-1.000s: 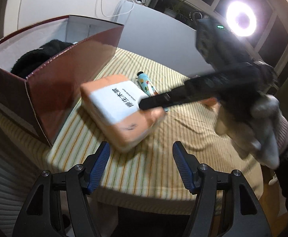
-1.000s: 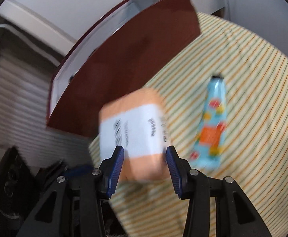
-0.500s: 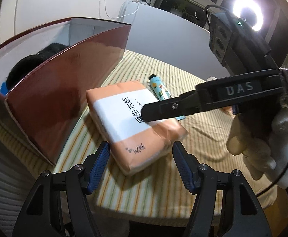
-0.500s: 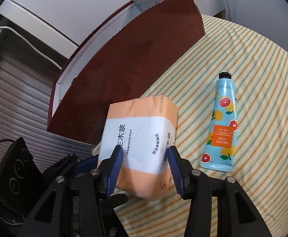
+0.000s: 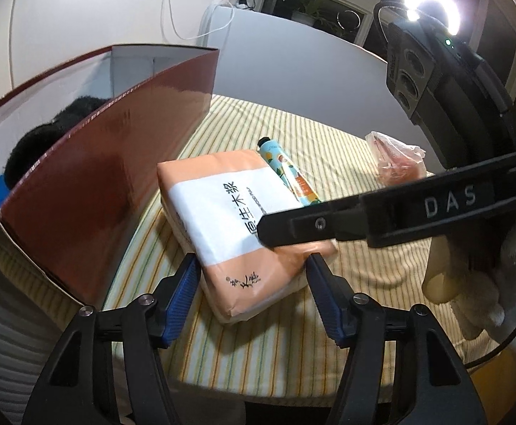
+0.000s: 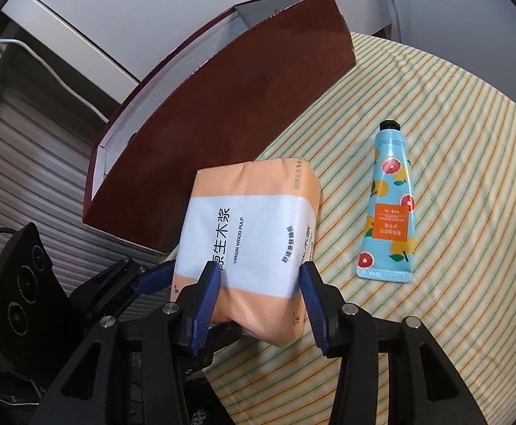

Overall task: Organize soft objects
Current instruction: 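Lift the tissue pack with both grippers and carry it over the box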

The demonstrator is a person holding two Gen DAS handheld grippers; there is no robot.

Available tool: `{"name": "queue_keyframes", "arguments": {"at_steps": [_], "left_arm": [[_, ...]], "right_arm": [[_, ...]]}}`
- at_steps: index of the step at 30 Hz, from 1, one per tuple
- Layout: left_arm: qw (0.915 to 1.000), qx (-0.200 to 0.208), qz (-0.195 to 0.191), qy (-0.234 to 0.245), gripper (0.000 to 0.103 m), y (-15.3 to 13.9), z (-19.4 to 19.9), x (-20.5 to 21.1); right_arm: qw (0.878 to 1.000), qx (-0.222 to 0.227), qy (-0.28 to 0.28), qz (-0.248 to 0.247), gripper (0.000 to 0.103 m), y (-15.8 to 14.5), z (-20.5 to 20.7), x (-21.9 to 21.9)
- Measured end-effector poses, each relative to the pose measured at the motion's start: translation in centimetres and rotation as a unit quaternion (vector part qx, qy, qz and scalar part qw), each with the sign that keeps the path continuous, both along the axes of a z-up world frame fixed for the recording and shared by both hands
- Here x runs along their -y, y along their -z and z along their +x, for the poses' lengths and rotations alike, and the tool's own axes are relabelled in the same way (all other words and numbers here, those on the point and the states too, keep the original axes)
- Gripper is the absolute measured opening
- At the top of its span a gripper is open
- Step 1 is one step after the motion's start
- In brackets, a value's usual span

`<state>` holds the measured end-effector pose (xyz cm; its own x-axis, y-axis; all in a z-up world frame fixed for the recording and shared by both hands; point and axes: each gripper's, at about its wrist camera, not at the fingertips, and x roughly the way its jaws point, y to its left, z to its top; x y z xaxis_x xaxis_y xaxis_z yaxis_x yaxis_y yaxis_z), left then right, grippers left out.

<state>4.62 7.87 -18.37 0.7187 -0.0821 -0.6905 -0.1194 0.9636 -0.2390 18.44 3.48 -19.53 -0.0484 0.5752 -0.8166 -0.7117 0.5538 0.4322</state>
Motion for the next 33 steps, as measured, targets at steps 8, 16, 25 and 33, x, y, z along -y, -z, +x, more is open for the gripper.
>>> {"name": "queue_keyframes", "arguments": {"at_steps": [8,16,25,33], "left_arm": [[0.9996,0.015,0.016,0.014,0.060,-1.0,0.0,0.9],[0.9989,0.031,0.018,0.030,0.059,-2.4,-0.6,1.5],[0.9957,0.071,0.036,0.048,0.059,-6.7,-0.8,1.4],[0.9918,0.108,0.057,0.036,0.059,-10.7,0.3,-0.8]], "right_arm": [[1.000,0.003,0.014,0.011,0.042,-1.0,-0.6,2.5],[0.999,0.009,0.034,0.023,0.042,-2.6,-1.0,4.6],[0.996,0.045,0.054,0.052,0.042,-7.3,-1.9,5.5],[0.993,0.084,0.049,0.071,0.042,-12.0,-1.0,3.0]]}}
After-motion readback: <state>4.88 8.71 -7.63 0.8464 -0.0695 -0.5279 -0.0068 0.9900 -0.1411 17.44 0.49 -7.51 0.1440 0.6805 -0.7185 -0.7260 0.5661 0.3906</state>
